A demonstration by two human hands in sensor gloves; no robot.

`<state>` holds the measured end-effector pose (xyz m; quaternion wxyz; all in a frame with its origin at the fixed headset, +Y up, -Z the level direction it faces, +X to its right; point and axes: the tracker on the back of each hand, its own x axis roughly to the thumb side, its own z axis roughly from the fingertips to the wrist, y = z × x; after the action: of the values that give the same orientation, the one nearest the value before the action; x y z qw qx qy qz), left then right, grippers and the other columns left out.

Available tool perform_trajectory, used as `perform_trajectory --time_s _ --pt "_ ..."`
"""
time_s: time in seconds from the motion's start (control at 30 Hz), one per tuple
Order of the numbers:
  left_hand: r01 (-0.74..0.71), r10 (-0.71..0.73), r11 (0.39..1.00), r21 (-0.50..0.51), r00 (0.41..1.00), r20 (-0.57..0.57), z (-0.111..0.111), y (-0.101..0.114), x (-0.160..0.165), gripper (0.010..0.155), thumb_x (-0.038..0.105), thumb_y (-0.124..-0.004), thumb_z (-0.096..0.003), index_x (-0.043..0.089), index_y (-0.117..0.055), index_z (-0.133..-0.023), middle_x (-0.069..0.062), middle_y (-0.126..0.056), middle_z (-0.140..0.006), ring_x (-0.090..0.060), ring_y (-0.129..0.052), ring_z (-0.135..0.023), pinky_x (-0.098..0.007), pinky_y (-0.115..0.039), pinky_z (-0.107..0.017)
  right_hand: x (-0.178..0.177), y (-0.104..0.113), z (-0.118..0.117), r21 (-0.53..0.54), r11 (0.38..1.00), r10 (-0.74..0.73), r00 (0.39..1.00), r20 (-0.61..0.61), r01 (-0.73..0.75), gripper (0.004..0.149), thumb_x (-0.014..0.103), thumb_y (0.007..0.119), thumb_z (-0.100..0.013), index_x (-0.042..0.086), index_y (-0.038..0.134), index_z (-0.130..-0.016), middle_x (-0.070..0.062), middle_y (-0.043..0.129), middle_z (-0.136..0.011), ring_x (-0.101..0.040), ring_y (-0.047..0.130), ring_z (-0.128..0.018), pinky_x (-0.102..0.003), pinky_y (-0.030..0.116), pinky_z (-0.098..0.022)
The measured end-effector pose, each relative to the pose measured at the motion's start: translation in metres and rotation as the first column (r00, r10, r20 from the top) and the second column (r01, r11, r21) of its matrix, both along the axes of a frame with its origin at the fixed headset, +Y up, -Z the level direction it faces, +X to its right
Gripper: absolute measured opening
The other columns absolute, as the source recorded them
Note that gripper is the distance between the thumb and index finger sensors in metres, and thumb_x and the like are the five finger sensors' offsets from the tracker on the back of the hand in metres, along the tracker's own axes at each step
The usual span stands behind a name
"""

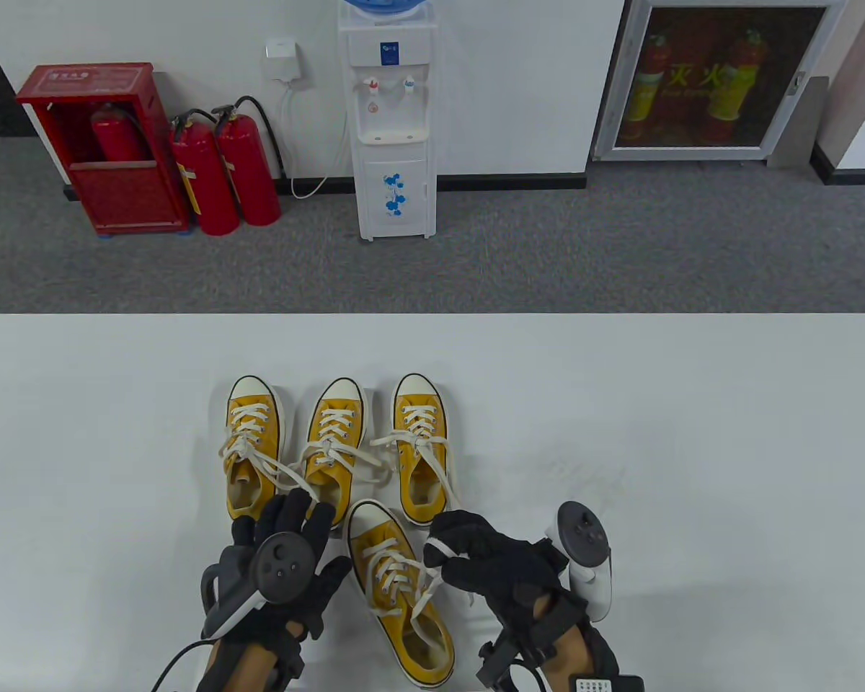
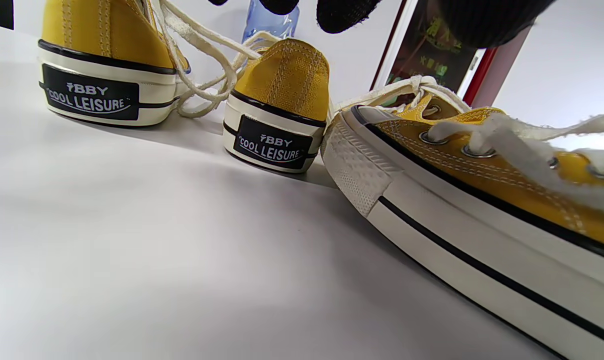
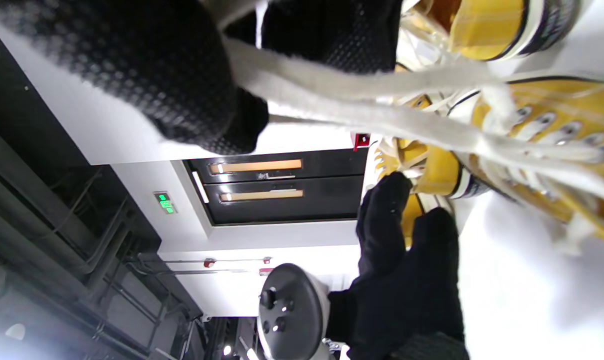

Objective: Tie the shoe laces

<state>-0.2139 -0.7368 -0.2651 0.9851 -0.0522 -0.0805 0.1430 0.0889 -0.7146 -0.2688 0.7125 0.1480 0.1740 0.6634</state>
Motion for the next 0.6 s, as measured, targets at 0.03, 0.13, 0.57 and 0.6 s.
perform_trajectory --time_s 0.03,0.13,0.57,0.6 --pt "0.000 0.000 1.000 0.000 1.000 0.001 0.000 0.000 0.000 0.079 0.063 -0.065 -0.0498 0.030 -0.038 -0.116 -0.010 -0.023 -0.127 -0.046 -0.023 -0.118 -0.078 -0.015 -0.074 0.000 -0.001 0.000 -0.002 1.000 0.002 1.000 0.002 -0.002 0.039 0.029 0.088 -0.042 0.022 0.091 -0.080 -0.005 0.065 -0.101 -0.030 0.076 -0.086 -0.075 0.032 -0.068" --pt "-0.009 0.009 1.000 -0.004 1.000 0.004 0.000 0.000 0.001 0.079 0.063 -0.065 -0.0499 0.030 -0.038 -0.116 -0.010 -0.022 -0.127 -0.046 -0.023 -0.118 -0.078 -0.015 -0.074 0.001 -0.005 -0.001 -0.013 1.000 0.011 1.000 0.004 -0.010 0.041 0.023 0.085 -0.042 0.025 0.090 -0.083 -0.004 0.072 -0.096 -0.025 0.086 -0.074 -0.071 0.043 -0.069" --pt "-0.161 0.154 0.985 0.060 0.983 0.104 0.005 0.003 0.028 0.066 0.052 -0.076 -0.0498 0.034 -0.056 -0.111 -0.009 -0.049 -0.122 -0.040 -0.065 -0.103 -0.072 -0.041 -0.076 0.001 -0.012 -0.006 0.003 1.000 0.031 0.999 -0.045 -0.030 0.052 0.018 0.084 -0.040 0.026 0.084 -0.092 -0.004 0.075 -0.093 -0.021 0.090 -0.062 -0.066 0.052 -0.068" --pt "-0.153 0.145 0.986 0.063 0.983 0.116 0.004 0.003 0.033 0.066 0.051 -0.076 -0.0498 0.035 -0.056 -0.111 -0.010 -0.050 -0.122 -0.040 -0.065 -0.103 -0.072 -0.041 -0.076 0.000 -0.011 -0.006 0.009 1.000 0.028 0.998 -0.055 -0.028 0.053 0.018 0.085 -0.040 0.026 0.084 -0.092 -0.004 0.075 -0.093 -0.020 0.090 -0.062 -0.066 0.052 -0.068"
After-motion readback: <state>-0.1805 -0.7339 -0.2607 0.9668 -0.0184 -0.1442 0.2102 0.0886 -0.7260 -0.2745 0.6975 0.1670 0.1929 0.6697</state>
